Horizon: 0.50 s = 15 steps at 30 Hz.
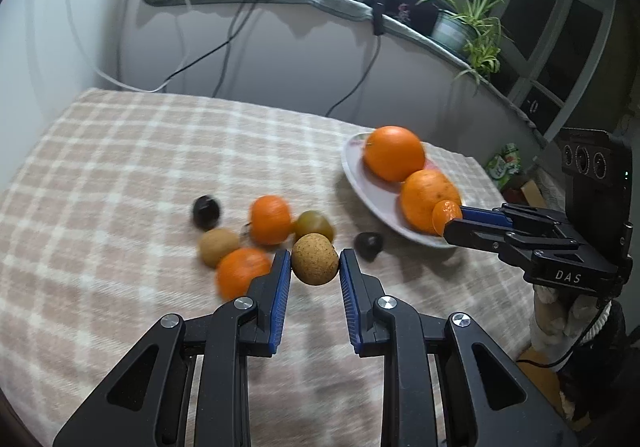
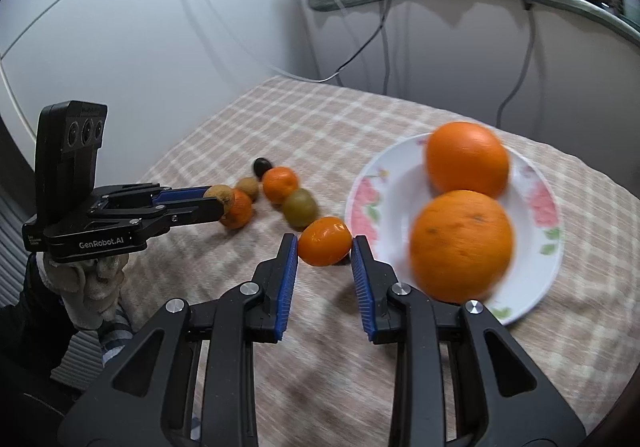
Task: Organize fruits
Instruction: 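Carry the kiwi and tangerine onto the white plate and open both grippers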
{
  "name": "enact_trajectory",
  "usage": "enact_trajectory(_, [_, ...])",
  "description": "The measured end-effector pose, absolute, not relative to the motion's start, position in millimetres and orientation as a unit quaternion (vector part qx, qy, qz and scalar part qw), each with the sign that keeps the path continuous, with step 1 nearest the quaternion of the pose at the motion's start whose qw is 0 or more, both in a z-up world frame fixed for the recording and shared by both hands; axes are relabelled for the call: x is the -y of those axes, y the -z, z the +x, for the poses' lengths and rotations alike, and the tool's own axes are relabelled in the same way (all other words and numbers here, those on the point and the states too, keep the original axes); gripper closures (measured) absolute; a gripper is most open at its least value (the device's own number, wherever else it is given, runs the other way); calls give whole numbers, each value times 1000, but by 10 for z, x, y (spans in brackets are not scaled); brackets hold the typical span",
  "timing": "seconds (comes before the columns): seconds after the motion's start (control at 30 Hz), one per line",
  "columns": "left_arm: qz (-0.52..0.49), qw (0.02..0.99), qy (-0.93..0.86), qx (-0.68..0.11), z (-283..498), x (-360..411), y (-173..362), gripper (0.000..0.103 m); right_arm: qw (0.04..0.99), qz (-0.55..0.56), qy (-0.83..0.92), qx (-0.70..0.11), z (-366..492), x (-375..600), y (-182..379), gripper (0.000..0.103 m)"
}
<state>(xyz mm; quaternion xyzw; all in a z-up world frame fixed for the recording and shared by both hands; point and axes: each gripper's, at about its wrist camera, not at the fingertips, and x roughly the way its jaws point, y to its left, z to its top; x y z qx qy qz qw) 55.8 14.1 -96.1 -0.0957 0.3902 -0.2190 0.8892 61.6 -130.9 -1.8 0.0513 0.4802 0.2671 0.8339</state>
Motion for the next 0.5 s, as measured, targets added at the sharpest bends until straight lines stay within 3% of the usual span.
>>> enact_trajectory(0.5, [-80,879,269,-385,852,573,874,80,859,90,-196,-464,639,2078,-52,74])
